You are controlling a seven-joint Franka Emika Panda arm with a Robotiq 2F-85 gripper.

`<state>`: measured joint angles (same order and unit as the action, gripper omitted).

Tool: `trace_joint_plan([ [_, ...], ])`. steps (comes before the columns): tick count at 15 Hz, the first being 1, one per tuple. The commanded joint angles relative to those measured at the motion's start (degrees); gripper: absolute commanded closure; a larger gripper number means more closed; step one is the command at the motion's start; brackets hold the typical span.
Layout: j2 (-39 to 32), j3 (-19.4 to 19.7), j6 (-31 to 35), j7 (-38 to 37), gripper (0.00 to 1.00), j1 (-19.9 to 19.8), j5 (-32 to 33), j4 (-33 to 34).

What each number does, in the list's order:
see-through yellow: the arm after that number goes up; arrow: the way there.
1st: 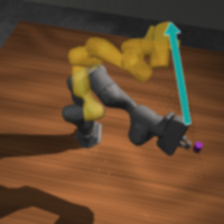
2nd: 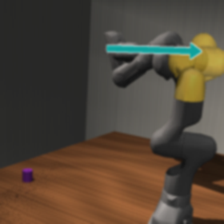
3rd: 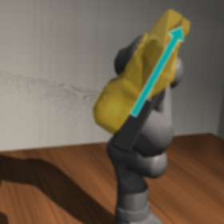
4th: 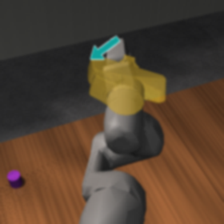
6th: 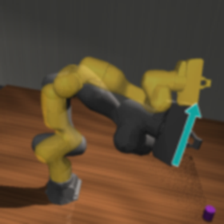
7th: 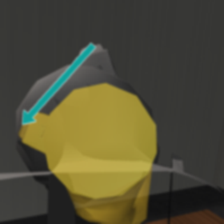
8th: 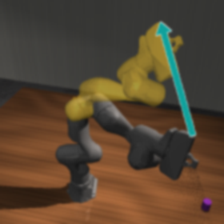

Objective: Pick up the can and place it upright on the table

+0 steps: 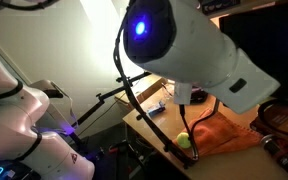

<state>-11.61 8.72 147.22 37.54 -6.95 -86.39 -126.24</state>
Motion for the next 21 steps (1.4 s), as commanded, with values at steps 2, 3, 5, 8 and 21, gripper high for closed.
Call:
trace_joint_plan([
  [2, -10.24, -0.58, 5.98, -8.58, 0.0, 1.46, 3.02, 8.44],
  [3, -12.48, -0.48, 7.38, -10.88, 0.0, 1.9, 4.58, 10.07],
  [5, -16.73, -0.02, 9.75, -15.93, 0.0, 3.0, 7.8, 13.17],
  [8, -22.49, 1.39, 11.67, -25.68, 0.0, 4.73, 14.56, 17.59],
  [21, -38.08, 1.77, 6.56, -65.41, 0.0, 1.16, 45.97, 35.84],
])
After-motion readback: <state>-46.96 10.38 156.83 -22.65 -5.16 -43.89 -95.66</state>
